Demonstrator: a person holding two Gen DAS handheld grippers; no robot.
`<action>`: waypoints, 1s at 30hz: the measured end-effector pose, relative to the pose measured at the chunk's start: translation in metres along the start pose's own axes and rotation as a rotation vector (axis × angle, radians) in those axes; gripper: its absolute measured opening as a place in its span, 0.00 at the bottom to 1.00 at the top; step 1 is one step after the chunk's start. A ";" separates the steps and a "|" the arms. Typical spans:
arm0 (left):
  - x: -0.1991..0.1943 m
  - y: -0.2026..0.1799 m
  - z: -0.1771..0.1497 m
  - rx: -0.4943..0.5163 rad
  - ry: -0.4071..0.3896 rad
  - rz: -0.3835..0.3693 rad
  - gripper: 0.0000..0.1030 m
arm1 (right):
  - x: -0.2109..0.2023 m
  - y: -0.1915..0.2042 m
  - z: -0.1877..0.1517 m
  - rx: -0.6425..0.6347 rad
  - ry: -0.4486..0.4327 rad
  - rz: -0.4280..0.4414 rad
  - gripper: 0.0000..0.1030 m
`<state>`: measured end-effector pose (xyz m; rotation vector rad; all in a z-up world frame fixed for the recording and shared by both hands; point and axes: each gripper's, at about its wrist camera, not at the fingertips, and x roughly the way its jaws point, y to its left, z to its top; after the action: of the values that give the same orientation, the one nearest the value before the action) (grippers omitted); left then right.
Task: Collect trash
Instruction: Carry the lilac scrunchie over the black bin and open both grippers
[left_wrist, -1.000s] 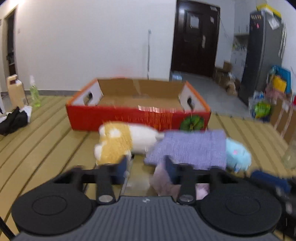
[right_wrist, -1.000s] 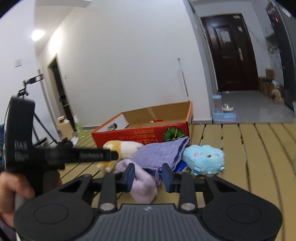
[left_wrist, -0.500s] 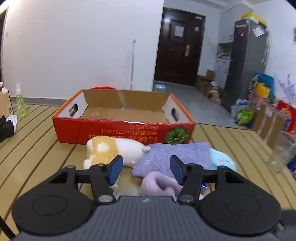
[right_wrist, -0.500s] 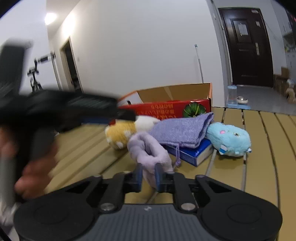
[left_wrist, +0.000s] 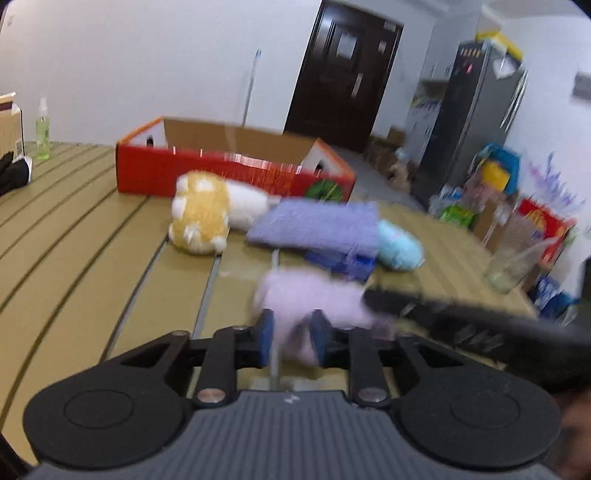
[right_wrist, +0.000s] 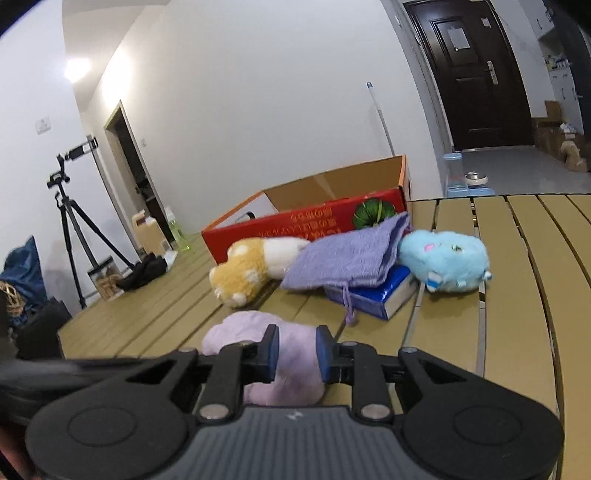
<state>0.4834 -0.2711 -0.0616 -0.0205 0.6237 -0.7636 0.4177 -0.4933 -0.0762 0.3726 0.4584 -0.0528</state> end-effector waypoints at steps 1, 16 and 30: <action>-0.002 0.000 0.005 -0.005 -0.020 -0.001 0.42 | 0.002 0.000 -0.002 0.001 0.005 -0.007 0.21; 0.038 0.008 0.008 -0.092 0.060 0.024 0.23 | 0.030 -0.018 -0.006 0.151 0.078 0.050 0.19; -0.187 0.046 -0.041 -0.171 -0.165 0.161 0.21 | -0.062 0.149 -0.020 -0.111 0.078 0.257 0.15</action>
<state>0.3880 -0.1075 -0.0089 -0.1861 0.5248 -0.5449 0.3735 -0.3489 -0.0149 0.3224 0.4847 0.2363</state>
